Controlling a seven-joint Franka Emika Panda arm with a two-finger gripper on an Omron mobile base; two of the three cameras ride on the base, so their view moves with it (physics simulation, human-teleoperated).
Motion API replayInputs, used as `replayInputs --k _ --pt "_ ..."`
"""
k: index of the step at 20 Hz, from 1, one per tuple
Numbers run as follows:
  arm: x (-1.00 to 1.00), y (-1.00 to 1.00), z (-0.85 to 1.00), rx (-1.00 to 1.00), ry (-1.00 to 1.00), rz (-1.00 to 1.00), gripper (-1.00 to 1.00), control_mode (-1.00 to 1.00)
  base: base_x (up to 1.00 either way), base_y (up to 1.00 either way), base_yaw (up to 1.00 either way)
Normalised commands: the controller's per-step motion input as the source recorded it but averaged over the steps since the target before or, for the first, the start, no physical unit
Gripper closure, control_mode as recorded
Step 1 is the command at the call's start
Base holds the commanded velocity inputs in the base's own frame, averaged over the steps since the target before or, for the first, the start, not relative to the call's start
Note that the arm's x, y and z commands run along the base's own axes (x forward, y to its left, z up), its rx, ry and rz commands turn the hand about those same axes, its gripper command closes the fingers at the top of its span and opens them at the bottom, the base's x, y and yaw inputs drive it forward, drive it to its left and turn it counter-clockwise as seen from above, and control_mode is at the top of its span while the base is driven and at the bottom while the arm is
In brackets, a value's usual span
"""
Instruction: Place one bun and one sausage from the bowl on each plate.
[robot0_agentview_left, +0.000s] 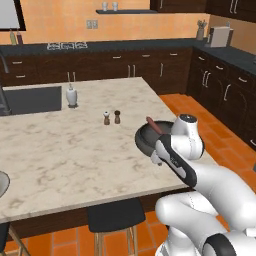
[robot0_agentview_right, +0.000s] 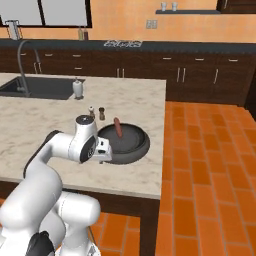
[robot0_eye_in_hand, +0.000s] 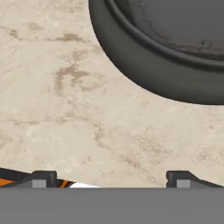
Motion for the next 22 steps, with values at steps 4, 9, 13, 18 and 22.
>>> replayInputs --k 4,9,13,18,22 --pt "0.0 0.0 0.0 0.0 0.0 0.0 -1.0 1.0 0.16 -0.36 0.0" --pt "0.07 -0.15 0.01 0.0 -0.05 0.0 -1.0 -1.0 0.02 -0.06 0.0" --pt "0.2 -0.17 0.18 0.0 -0.26 0.02 -1.0 -1.0 0.0 0.0 0.0" --pt "0.39 -0.16 0.25 0.0 -0.1 0.02 -1.0 -1.0 0.0 0.0 0.0" --pt "0.65 -0.2 0.14 0.0 0.0 0.0 -1.0 -1.0 0.0 0.0 0.0"
